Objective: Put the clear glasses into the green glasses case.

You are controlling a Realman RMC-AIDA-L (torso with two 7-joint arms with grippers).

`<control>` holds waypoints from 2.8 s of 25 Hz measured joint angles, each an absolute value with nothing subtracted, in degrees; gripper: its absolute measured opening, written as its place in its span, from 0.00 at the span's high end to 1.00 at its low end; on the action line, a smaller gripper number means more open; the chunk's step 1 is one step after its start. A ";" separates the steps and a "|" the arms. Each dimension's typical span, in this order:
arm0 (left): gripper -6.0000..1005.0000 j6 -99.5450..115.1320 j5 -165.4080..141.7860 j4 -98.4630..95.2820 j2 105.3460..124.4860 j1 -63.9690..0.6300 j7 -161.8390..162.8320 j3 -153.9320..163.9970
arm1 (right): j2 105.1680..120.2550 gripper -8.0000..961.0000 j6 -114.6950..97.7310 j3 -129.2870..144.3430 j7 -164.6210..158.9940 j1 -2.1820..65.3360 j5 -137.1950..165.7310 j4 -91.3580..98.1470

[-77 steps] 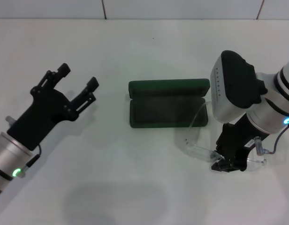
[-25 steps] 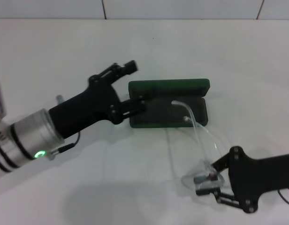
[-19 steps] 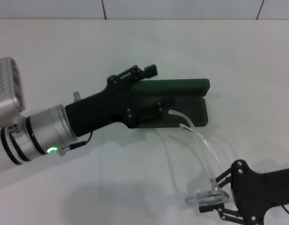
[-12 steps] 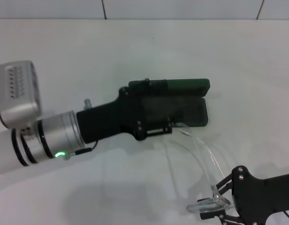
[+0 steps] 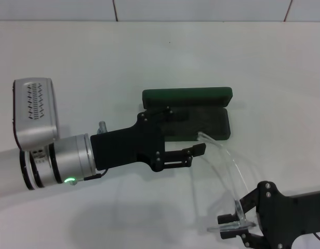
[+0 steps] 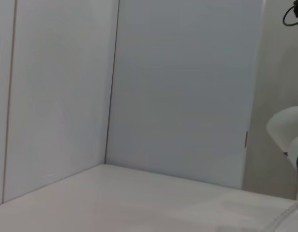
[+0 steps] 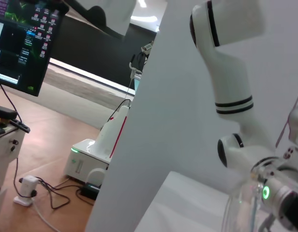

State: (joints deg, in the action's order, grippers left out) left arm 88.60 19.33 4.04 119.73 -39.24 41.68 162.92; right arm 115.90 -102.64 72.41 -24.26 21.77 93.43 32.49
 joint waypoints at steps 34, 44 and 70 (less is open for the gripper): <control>0.16 99.20 27.21 4.18 119.28 -35.53 42.58 163.02 | 115.84 0.85 -101.58 72.94 -17.27 21.95 91.62 28.83; 0.16 97.46 19.02 2.36 119.75 -38.35 45.04 163.03 | 115.81 0.85 -101.48 72.94 -17.03 21.74 91.31 28.82; 0.16 95.71 18.95 0.35 119.70 -38.36 48.56 162.88 | 115.91 0.84 -100.18 73.40 -16.87 20.67 91.68 28.21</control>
